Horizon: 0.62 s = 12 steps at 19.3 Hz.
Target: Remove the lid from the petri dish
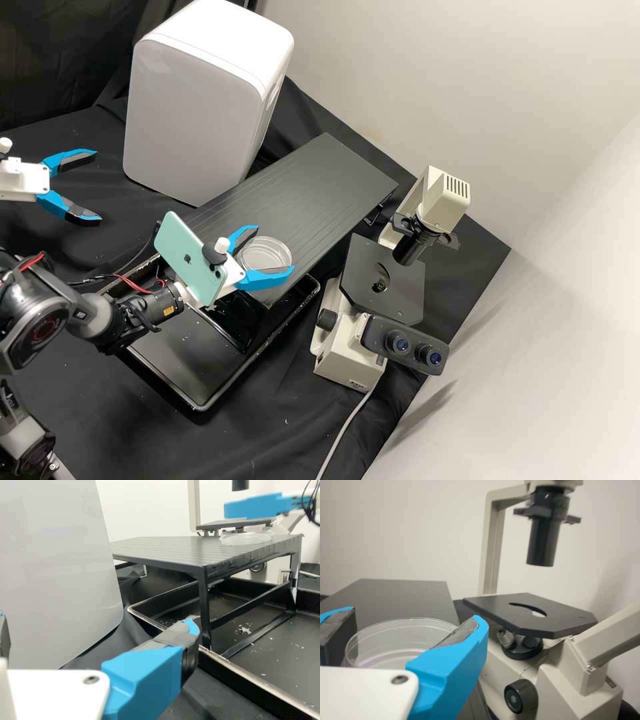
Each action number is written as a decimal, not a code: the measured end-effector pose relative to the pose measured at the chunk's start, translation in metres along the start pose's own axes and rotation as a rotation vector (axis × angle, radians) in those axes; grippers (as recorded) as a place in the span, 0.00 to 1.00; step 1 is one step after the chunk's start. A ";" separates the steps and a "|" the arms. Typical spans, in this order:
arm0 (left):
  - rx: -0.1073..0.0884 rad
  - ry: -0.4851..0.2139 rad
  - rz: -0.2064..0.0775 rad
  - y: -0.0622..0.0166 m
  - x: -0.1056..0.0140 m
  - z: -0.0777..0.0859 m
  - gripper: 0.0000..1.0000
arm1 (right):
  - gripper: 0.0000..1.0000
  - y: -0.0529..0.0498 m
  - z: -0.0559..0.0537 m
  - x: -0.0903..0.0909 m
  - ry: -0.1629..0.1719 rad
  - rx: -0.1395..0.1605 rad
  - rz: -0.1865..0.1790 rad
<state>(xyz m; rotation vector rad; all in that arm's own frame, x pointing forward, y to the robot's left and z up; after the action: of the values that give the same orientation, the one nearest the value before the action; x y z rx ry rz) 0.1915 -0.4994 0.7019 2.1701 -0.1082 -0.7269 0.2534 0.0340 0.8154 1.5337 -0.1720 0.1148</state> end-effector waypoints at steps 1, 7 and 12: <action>0.000 0.000 0.000 0.0000 0.000 0.000 1.00 | 0.00 0.001 -0.001 -0.001 0.004 0.001 0.005; 0.000 0.000 0.000 0.0000 0.000 0.000 1.00 | 0.00 0.003 0.000 -0.001 0.002 0.001 0.010; 0.000 0.000 0.000 0.0000 0.000 0.000 1.00 | 0.00 -0.007 -0.011 -0.004 0.045 -0.001 -0.031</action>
<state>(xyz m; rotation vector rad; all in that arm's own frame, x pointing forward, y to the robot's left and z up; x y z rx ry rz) 0.1915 -0.4994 0.7019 2.1701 -0.1082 -0.7269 0.2511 0.0451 0.8071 1.5305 -0.1119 0.1244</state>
